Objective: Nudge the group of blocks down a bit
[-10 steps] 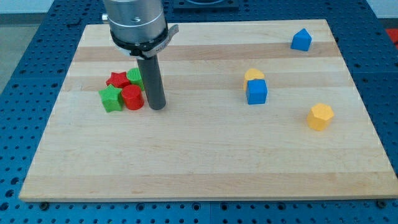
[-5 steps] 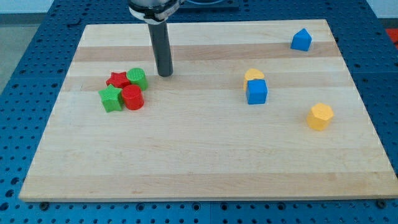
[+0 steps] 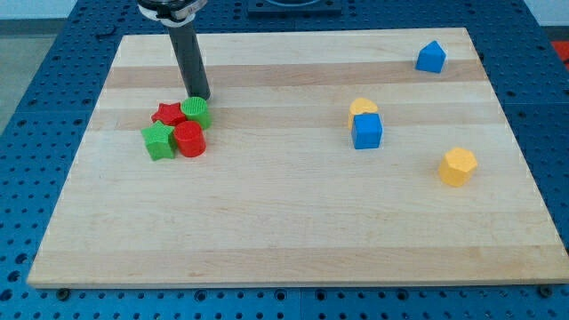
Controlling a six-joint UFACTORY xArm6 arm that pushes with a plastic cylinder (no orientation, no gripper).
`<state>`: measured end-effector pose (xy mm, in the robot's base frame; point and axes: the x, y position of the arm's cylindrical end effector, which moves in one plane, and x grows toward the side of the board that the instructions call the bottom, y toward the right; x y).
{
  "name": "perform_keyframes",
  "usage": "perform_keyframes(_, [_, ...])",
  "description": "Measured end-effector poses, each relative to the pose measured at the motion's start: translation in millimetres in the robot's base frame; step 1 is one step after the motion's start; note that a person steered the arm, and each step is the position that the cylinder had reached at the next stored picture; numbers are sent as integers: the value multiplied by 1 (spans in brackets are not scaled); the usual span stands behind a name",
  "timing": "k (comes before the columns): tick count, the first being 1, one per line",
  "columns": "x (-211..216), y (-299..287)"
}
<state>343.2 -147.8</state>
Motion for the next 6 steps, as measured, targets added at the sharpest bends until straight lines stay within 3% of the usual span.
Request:
perform_keyframes(3, [23,-11])
perform_keyframes(6, [5,7])
